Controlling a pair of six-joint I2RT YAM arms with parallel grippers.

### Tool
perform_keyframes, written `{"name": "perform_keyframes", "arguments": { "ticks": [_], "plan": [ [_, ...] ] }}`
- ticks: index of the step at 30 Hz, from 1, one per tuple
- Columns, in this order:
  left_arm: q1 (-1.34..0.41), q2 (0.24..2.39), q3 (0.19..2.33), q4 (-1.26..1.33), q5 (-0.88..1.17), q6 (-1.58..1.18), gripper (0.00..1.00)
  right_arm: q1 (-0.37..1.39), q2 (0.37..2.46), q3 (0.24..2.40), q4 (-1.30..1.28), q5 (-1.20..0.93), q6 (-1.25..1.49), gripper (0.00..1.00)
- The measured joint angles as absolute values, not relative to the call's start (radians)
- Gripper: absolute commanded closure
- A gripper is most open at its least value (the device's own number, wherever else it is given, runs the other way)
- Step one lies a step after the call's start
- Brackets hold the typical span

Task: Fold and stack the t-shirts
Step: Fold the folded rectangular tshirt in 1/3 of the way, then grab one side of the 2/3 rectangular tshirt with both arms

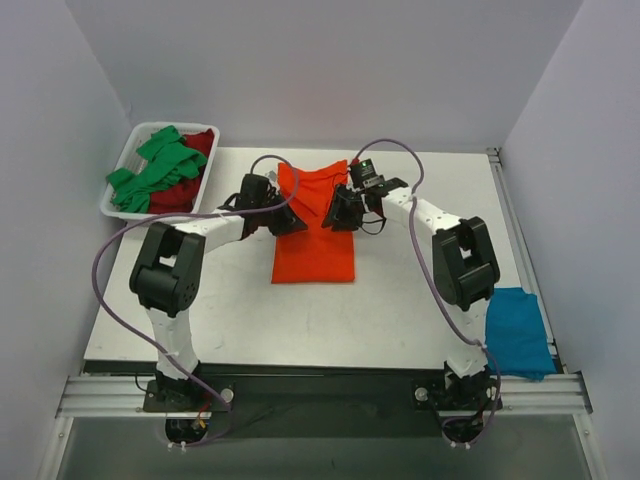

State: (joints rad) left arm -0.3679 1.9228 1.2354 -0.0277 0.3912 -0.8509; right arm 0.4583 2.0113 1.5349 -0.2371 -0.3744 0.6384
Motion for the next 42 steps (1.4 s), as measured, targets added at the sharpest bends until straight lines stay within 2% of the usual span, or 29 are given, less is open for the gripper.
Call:
{"name": "perform_keyframes", "arguments": {
  "ticks": [8,11,13,16,20,24,31,36,42],
  "plan": [
    [-0.324,2.080,1.219,0.104,0.451,-0.939,0.95,0.379,2.201,1.585,-0.197,-0.471,0.695,0.68],
    [-0.303,2.084,1.201,0.128,0.464,-0.958,0.91,0.346,2.202,1.585,-0.186,-0.479,0.704,0.68],
    [-0.291,2.084,1.201,0.149,0.477,-0.964,0.82,0.332,2.202,1.584,-0.183,-0.480,0.706,0.67],
    [-0.278,2.083,1.201,0.178,0.497,-0.971,0.75,0.327,2.200,1.583,-0.183,-0.480,0.706,0.66],
    [-0.266,2.040,1.182,0.178,0.506,-0.973,0.51,0.326,2.160,1.546,-0.181,-0.479,0.705,0.64],
    [-0.266,1.841,1.062,0.122,0.437,-0.956,0.50,0.326,2.034,1.441,-0.177,-0.463,0.702,0.63],
    [-0.311,1.480,0.782,0.022,0.265,-0.893,0.47,0.355,1.722,1.115,-0.139,-0.376,0.686,0.59],
    [-0.347,1.453,0.649,-0.017,0.235,-0.856,0.45,0.410,1.662,0.926,-0.101,-0.339,0.693,0.59],
    [-0.361,1.461,0.595,0.007,0.237,-0.852,0.47,0.453,1.662,0.871,-0.071,-0.301,0.729,0.60]
  ]
}}
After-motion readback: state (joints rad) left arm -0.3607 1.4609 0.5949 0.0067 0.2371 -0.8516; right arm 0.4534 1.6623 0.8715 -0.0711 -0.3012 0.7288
